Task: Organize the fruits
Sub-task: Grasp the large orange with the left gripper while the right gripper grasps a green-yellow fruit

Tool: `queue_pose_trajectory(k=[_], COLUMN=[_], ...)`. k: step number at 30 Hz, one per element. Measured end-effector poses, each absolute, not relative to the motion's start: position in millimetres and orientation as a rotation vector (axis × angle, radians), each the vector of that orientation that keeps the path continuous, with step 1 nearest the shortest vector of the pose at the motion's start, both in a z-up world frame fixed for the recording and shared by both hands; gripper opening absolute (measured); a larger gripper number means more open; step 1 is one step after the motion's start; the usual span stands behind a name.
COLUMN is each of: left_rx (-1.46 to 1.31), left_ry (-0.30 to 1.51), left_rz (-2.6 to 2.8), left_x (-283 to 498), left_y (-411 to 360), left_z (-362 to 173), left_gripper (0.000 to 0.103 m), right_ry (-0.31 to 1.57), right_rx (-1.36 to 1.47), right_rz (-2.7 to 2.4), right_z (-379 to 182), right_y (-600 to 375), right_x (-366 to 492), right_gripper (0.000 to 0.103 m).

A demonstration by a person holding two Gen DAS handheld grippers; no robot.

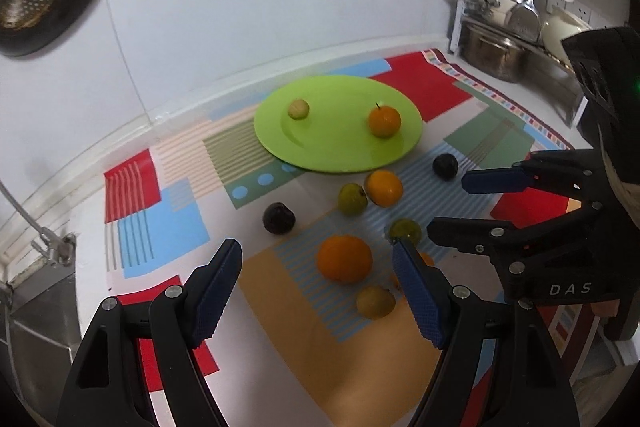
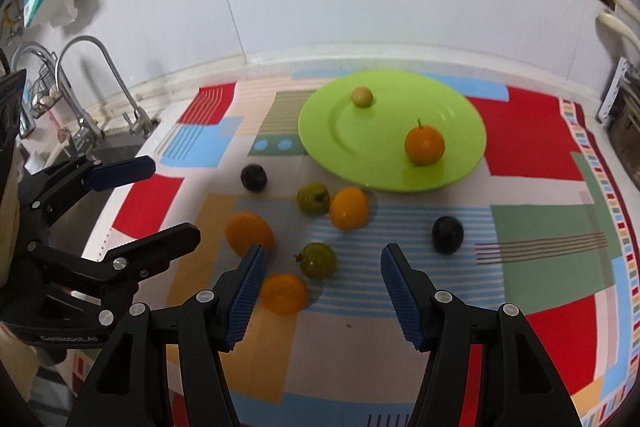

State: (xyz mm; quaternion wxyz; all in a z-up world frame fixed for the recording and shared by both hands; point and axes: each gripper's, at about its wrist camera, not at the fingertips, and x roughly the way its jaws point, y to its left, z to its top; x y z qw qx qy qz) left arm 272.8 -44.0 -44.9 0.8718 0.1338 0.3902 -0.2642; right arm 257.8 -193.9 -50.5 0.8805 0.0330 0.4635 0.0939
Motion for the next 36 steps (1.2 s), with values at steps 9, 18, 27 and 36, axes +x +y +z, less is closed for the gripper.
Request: queue_pose_trajectory(k=[9, 18, 27, 36], left_rx=[0.285, 0.251, 0.231, 0.211], left_ry=[0.881, 0.951, 1.005, 1.031], left_rz=[-0.602, -0.618, -0.652, -0.660], left_x=[288.7, 303.9, 308.6, 311.0], left_y=[-50.8, -55.3, -61.9, -64.5], left_z=[-64.3, -79.8, -89.5, -92.9], left_gripper=[0.077, 0.066, 0.052, 0.041], right_ry=[1.058, 1.124, 1.155, 1.176], right_rx=[0.106, 0.165, 0.206, 0.249], right_rz=[0.253, 0.283, 0.300, 0.312], right_z=[-73.2, -92.1, -99.6, -103.8], right_y=[-194.9, -197.9, -200.5, -203.4], right_x=[276.3, 292.0, 297.1, 299.8], right_gripper=[0.052, 0.043, 0.039, 0.035])
